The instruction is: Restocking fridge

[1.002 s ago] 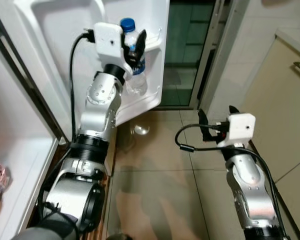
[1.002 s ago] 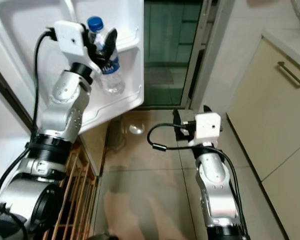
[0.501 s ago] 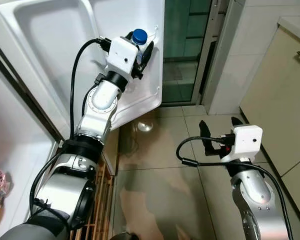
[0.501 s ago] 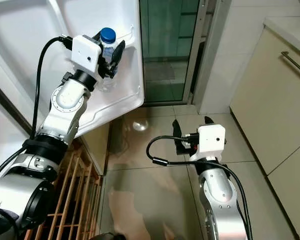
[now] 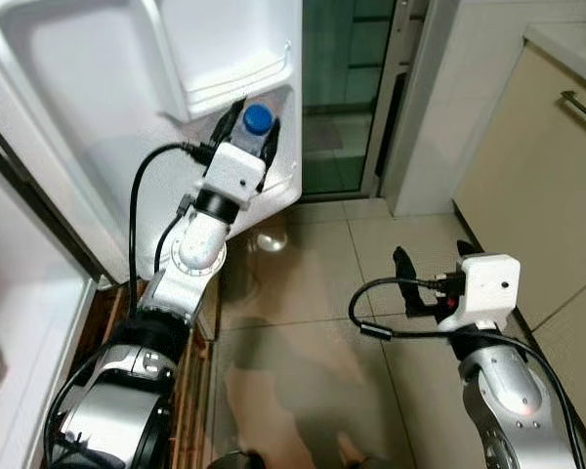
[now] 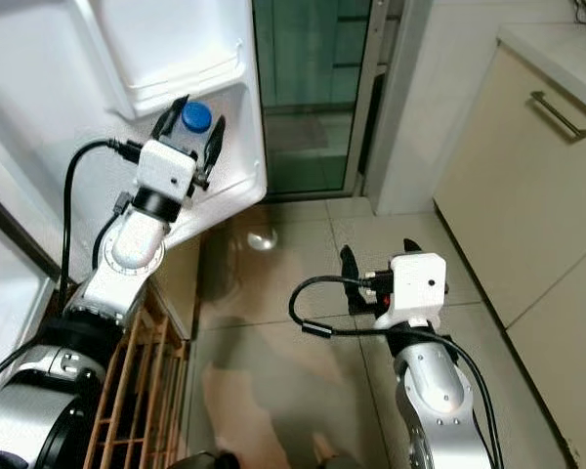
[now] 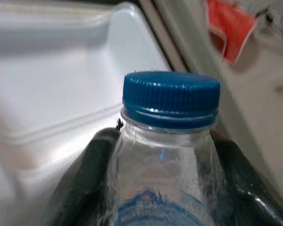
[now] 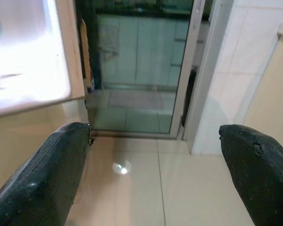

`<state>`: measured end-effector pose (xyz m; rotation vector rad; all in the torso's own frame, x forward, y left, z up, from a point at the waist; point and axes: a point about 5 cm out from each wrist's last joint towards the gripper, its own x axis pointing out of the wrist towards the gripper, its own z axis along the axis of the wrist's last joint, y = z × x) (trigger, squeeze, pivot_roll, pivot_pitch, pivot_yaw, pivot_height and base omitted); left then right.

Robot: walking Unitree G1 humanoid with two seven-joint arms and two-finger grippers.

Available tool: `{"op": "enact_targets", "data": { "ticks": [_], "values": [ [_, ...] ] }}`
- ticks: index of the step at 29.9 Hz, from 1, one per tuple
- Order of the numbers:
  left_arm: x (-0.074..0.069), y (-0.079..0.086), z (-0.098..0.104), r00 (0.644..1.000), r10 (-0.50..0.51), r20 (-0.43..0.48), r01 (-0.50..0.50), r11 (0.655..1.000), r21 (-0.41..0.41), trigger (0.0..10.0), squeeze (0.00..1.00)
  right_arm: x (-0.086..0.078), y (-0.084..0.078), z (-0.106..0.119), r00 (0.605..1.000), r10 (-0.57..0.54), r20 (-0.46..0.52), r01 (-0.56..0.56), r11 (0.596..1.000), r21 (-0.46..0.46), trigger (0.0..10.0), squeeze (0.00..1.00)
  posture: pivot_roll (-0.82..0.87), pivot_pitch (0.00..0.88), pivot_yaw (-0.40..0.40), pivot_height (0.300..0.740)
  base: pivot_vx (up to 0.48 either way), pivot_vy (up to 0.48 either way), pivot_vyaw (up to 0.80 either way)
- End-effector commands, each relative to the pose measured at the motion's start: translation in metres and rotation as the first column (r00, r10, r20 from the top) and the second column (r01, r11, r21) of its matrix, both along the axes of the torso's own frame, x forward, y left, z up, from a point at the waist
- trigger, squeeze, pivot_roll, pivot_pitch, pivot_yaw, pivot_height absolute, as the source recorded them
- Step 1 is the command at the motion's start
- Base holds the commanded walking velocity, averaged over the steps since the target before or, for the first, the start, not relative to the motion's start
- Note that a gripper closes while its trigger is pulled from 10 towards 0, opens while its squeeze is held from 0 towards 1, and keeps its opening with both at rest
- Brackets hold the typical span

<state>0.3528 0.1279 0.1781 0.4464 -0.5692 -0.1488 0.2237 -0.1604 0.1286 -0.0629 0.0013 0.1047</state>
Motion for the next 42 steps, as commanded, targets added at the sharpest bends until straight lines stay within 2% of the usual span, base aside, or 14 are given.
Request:
{"op": "enact_targets", "data": {
  "ticks": [1,4,9,10,11,13,14,21,25,33,34,38,41,42],
  "values": [
    [0.001,0.006,-0.004,0.999,0.051,-0.010,-0.051,0.999,0.005,10.0,0.00,-0.002,0.001,0.007,1.000,0.010,0.018,-0.010,1.000,-0.004,10.0,0.03,-0.24,0.114,0.058,0.740,0.000,0.000,0.00],
    [0.003,0.012,-0.021,0.991,0.118,-0.071,-0.117,0.993,0.020,10.0,0.00,-0.001,0.000,0.008,1.000,0.005,0.014,-0.005,1.000,-0.007,10.0,0.03,-0.24,0.115,0.063,0.740,0.000,0.000,0.00],
    [0.007,0.016,-0.026,0.981,0.152,-0.118,-0.154,0.988,-0.001,10.0,0.00,-0.001,0.001,0.008,1.000,0.002,0.011,-0.002,1.000,-0.007,10.0,0.03,-0.24,0.113,0.068,0.740,0.000,0.000,0.00],
    [0.010,0.022,-0.030,0.965,0.179,-0.192,-0.192,0.980,-0.055,10.0,0.00,-0.002,0.000,0.008,1.000,0.000,0.010,0.000,1.000,-0.007,10.0,0.03,-0.24,0.113,0.070,0.740,0.000,0.000,0.00],
    [0.010,0.022,-0.030,0.965,0.179,-0.192,-0.192,0.980,-0.055,10.0,0.00,-0.002,0.000,0.008,1.000,0.000,0.010,0.000,1.000,-0.007,10.0,0.03,-0.24,0.113,0.070,0.740,0.000,0.000,0.00],
    [0.019,0.036,-0.050,0.869,0.193,-0.456,-0.313,0.927,-0.206,10.0,0.00,-0.002,-0.001,0.007,1.000,-0.004,0.007,0.004,1.000,-0.007,10.0,0.03,-0.24,0.109,0.073,0.740,0.000,0.000,0.00],
    [0.020,0.039,-0.053,0.850,0.198,-0.489,-0.340,0.914,-0.220,10.0,0.00,-0.002,-0.001,0.007,1.000,-0.005,0.006,0.005,1.000,-0.006,10.0,0.03,-0.24,0.108,0.073,0.740,0.000,0.000,0.00],
    [0.027,0.047,-0.049,0.807,0.200,-0.555,-0.417,0.859,-0.297,10.0,0.00,0.000,0.000,0.007,1.000,-0.004,0.004,0.004,1.000,-0.006,10.0,0.03,-0.23,0.101,0.071,0.740,0.000,0.000,0.00],
    [0.029,0.055,-0.051,0.748,0.199,-0.633,-0.496,0.802,-0.334,10.0,0.00,0.002,0.000,0.007,1.000,-0.001,0.005,0.001,1.000,-0.007,10.0,0.03,-0.23,0.095,0.070,0.740,0.000,0.000,0.00],
    [0.031,0.067,-0.047,0.719,0.245,-0.650,-0.541,0.785,-0.303,10.0,0.00,0.003,0.000,0.007,1.000,0.001,0.005,-0.001,1.000,-0.006,10.0,0.03,-0.22,0.089,0.070,0.740,0.000,0.000,0.00],
    [0.031,0.069,-0.046,0.717,0.253,-0.649,-0.545,0.784,-0.297,10.0,1.00,0.003,0.000,0.006,1.000,0.001,0.004,-0.001,1.000,-0.006,10.0,0.03,-0.22,0.089,0.070,0.740,0.000,0.000,0.00],
    [0.031,0.072,-0.045,0.704,0.261,-0.660,-0.561,0.775,-0.292,10.0,1.00,0.005,0.001,0.006,1.000,0.004,0.005,-0.004,1.000,-0.006,10.0,0.03,-0.22,0.085,0.069,0.740,0.000,0.000,0.00],
    [0.030,0.075,-0.048,0.677,0.252,-0.691,-0.595,0.740,-0.313,10.0,1.00,0.006,0.001,0.007,1.000,0.006,0.006,-0.006,1.000,-0.006,10.0,0.03,-0.22,0.083,0.071,0.740,0.000,0.000,0.00],
    [0.028,0.077,-0.052,0.657,0.232,-0.717,-0.620,0.707,-0.340,10.0,1.00,0.006,0.001,0.007,1.000,0.005,0.006,-0.005,1.000,-0.007,10.0,0.03,-0.22,0.081,0.070,0.740,0.000,0.000,0.00]
  ]
}}
